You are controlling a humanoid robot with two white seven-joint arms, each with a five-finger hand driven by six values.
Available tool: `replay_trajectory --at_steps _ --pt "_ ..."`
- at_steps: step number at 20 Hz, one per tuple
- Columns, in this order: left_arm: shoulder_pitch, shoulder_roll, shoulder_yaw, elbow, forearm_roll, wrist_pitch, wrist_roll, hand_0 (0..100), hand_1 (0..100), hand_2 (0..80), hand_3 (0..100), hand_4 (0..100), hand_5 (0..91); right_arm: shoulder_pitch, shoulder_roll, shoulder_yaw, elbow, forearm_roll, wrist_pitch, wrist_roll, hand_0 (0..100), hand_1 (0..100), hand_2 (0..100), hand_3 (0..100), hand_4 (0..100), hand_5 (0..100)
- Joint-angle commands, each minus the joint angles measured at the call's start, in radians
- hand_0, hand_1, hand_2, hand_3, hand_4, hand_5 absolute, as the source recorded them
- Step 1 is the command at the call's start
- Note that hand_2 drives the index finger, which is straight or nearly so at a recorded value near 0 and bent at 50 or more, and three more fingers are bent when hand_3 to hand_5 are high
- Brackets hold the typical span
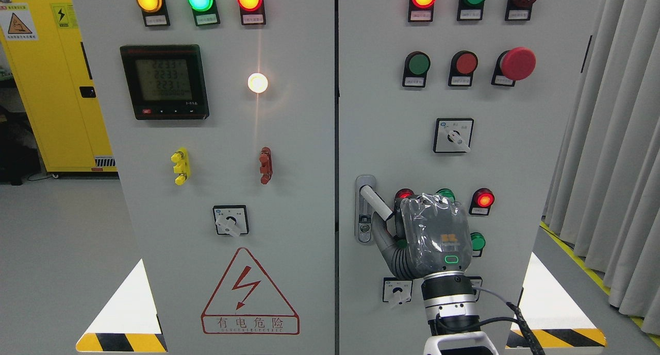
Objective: Release door handle
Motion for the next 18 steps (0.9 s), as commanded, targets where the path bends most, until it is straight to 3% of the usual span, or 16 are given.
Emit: replay_trajectory --at_steps 1,3,18 --pt "0.000 0.000 0.000 0.000 0.000 0.001 0.000 12 56 0.0 0 0 0.0 0.000 -0.001 -0.012 -0.002 0.000 -0.002 0.002 65 46 94 100 100 100" --pt "0.000 0.000 0.000 0.000 0.000 0.001 0.000 12 56 0.0 0 0 0.0 0.000 -0.001 -0.012 -0.002 0.000 -0.002 0.002 61 46 94 100 100 100" --pt "0.000 0.000 0.000 0.000 0.000 0.001 0.000 12 56 0.0 0 0 0.0 -0.003 -0.001 -0.018 -0.003 0.000 -0.002 0.002 50 44 94 100 100 99"
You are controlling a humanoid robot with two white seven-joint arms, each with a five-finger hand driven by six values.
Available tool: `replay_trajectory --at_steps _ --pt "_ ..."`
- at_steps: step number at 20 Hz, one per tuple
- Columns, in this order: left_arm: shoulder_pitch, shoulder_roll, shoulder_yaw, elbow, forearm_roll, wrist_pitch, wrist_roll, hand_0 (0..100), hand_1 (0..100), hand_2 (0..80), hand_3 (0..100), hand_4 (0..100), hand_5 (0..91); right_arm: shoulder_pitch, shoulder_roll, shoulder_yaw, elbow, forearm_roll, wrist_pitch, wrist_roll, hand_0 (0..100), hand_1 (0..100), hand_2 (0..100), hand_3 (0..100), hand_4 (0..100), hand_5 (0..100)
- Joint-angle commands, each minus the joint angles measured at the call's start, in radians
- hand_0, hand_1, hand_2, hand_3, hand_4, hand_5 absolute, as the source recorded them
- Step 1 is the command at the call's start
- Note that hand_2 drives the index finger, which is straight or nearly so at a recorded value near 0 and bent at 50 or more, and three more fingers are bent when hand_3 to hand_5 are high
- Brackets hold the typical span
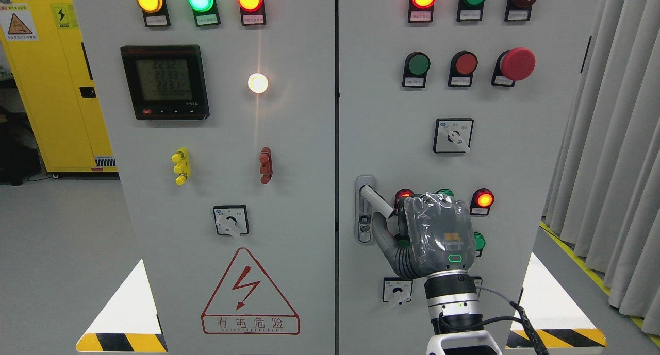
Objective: Release door handle
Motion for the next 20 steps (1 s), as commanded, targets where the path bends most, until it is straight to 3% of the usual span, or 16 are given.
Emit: replay_trajectory --at_steps 1,20 --pt "0.000 0.000 0.000 0.000 0.000 0.001 0.000 12 56 0.0 0 0 0.0 -0.003 0.000 -0.008 -0.001 0.000 0.001 0.003 50 44 94 100 100 99" --pt "0.000 0.000 0.000 0.000 0.000 0.001 0.000 12 56 0.0 0 0 0.0 -0.015 0.000 -0.023 -0.022 -0.002 -0.006 0.006 46 40 94 100 100 99"
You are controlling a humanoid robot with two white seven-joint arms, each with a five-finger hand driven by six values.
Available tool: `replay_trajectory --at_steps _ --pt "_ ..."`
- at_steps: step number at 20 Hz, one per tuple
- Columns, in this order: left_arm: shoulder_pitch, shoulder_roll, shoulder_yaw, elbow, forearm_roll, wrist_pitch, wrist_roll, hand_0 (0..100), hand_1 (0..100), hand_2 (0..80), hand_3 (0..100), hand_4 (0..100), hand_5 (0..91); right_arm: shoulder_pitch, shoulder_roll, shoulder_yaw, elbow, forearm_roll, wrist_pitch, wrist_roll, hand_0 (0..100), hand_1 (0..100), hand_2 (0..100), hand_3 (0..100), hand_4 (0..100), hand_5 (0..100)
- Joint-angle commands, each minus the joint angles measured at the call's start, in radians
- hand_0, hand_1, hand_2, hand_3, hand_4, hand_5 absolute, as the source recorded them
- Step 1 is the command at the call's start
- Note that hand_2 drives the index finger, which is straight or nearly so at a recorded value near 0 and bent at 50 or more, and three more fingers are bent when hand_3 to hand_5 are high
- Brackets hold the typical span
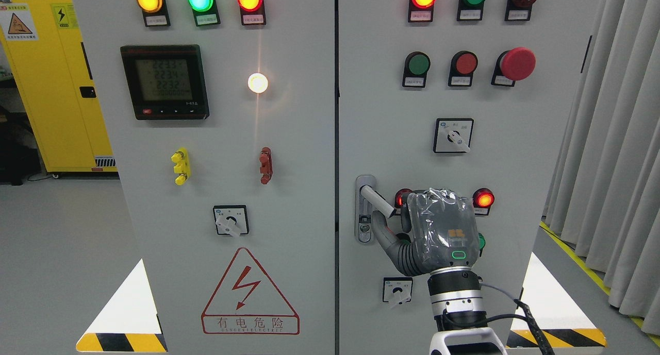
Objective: Release door handle
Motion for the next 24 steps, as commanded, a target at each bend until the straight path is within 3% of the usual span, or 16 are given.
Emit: replay_trajectory --at_steps 1,24 --pt "0.000 0.000 0.000 0.000 0.000 0.001 0.000 12 56 0.0 0 0 0.0 -0.007 0.000 -0.011 -0.007 0.000 -0.001 0.000 46 40 94 100 100 99" --pt "0.000 0.000 0.000 0.000 0.000 0.001 0.000 12 56 0.0 0 0 0.0 -0.024 -0.002 -0.025 -0.004 0.000 -0.003 0.017 48 43 93 100 100 99"
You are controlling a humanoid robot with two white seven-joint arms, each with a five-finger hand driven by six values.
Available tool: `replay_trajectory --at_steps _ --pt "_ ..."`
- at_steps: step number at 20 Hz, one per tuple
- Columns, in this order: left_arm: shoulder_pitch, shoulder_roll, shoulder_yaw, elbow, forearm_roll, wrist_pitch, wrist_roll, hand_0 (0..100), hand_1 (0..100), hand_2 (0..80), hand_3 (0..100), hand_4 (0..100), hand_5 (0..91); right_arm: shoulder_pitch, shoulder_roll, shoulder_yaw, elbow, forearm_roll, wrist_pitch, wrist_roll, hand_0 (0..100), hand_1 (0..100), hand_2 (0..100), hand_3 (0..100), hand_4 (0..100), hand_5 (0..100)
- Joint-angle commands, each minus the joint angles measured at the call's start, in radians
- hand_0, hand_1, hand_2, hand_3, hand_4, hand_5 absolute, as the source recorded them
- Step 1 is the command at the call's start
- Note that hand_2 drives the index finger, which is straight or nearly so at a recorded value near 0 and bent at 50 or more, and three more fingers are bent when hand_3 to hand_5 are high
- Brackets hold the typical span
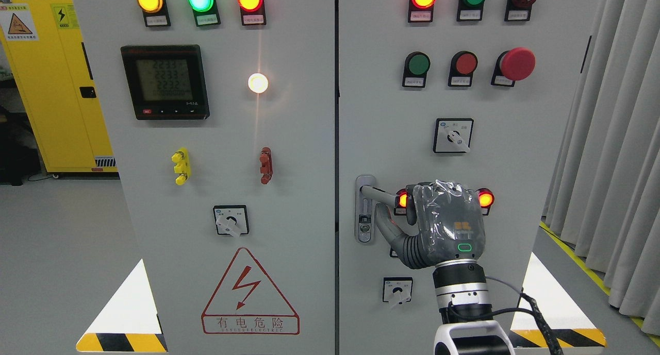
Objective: Release door handle
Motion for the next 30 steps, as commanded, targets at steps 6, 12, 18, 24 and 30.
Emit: replay_trajectory --at_steps 6,12,18,24,30 --pt "0.000 0.000 -0.001 0.000 0.000 0.001 0.000 12 56 0.0 0 0 0.0 0.011 0.000 -0.007 -0.006 0.000 0.000 0.002 48 43 93 100 100 99" --pt "0.000 0.000 0.000 0.000 0.000 0.001 0.000 12 56 0.0 0 0 0.0 0.057 0.000 -0.007 -0.021 -0.032 -0.007 -0.017 49 43 93 100 100 99" --pt "0.000 0.000 0.000 0.000 0.000 0.001 0.000 12 56 0.0 0 0 0.0 0.141 0.000 -0.009 -0.087 -0.052 -0.037 -0.064 50 43 90 100 99 98" --pt "0.000 0.000 -0.001 0.000 0.000 0.001 0.000 12 56 0.0 0 0 0.0 0.244 0.000 -0.119 -0.116 -0.161 -0.215 -0.128 51 36 59 81 80 72" --pt "0.000 0.000 0.000 0.000 0.000 0.001 0.000 12 56 0.0 0 0 0.0 0.294 0.000 -0.280 -0.111 -0.217 -0.382 -0.133 59 30 26 35 36 23"
